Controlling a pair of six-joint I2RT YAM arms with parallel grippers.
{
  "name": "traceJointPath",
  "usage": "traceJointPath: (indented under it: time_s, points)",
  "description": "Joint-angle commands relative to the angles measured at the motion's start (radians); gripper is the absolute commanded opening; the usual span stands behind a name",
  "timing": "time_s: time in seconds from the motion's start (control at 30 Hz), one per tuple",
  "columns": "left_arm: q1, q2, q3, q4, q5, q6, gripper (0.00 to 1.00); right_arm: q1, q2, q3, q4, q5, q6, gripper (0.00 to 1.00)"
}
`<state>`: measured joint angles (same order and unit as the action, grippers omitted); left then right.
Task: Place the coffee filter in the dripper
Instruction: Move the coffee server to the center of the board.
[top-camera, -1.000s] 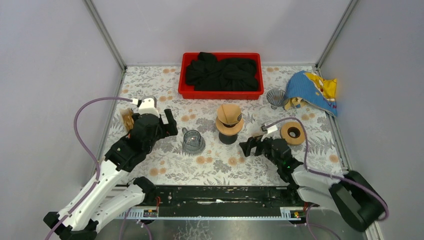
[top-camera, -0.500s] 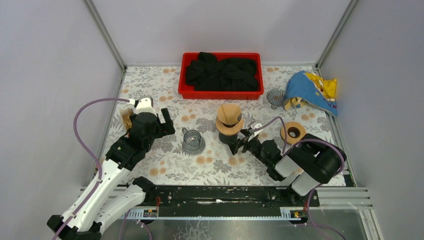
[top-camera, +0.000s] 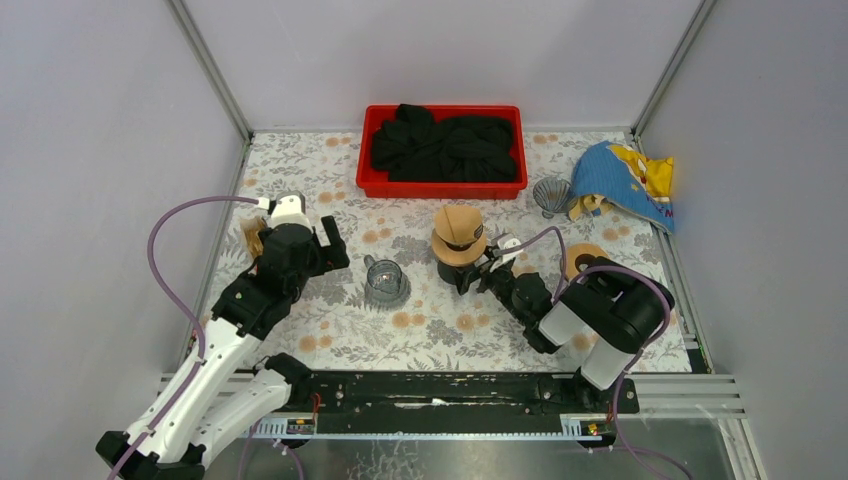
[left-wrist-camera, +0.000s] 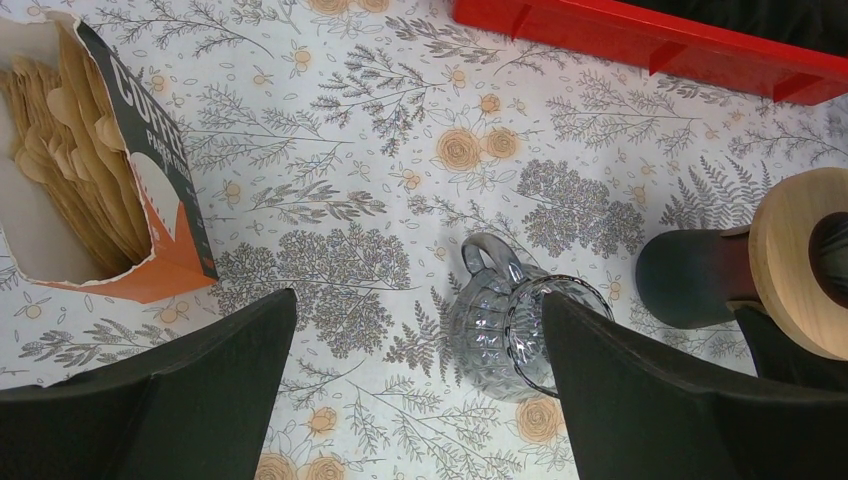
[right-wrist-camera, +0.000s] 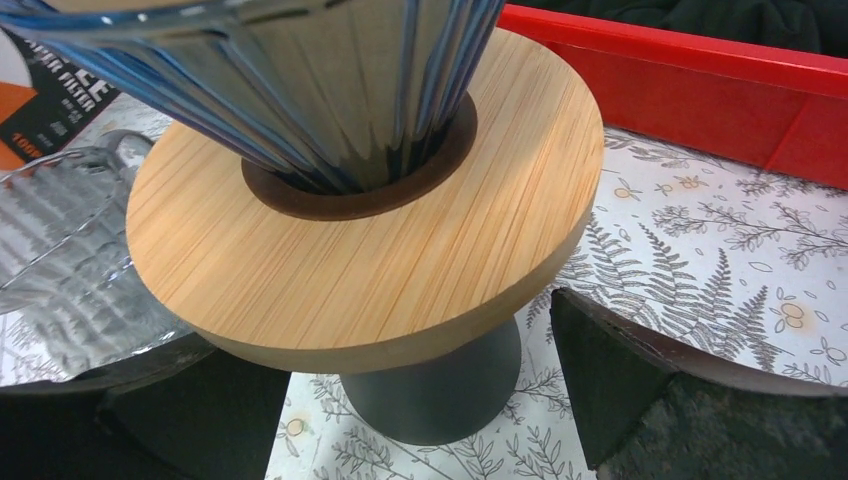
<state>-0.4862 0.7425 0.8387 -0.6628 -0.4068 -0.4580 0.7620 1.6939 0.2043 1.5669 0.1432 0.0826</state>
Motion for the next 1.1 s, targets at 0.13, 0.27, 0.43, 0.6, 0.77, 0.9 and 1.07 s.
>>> traceJointPath:
  time_s: [0.13, 0.27, 0.43, 0.6, 0.77, 0.9, 1.07]
  points:
    - [0.011, -0.002, -0.006, 0.066, 0.005, 0.013, 1.0, 0.008, 0.06, 0.058, 0.133, 0.192, -0.027, 0.99]
    - [0.012, 0.001, -0.007, 0.067, 0.006, 0.014, 1.0, 0.007, 0.088, 0.087, 0.132, 0.239, -0.051, 0.99]
    - [0.014, 0.008, -0.006, 0.068, 0.009, 0.014, 1.0, 0.006, 0.12, 0.123, 0.133, 0.291, -0.082, 0.99]
    - [0.02, 0.024, -0.007, 0.07, 0.03, 0.016, 1.0, -0.005, 0.143, 0.154, 0.132, 0.328, -0.079, 0.99]
    - [0.027, 0.064, -0.004, 0.074, 0.083, 0.013, 1.0, -0.013, 0.144, 0.158, 0.132, 0.313, -0.072, 0.99]
    - [0.028, 0.101, -0.002, 0.075, 0.124, -0.008, 1.0, -0.013, 0.106, 0.117, 0.132, 0.258, -0.038, 0.99]
    - [0.028, 0.169, -0.002, 0.085, 0.212, -0.054, 1.0, -0.012, 0.025, 0.025, 0.136, 0.227, 0.015, 0.99]
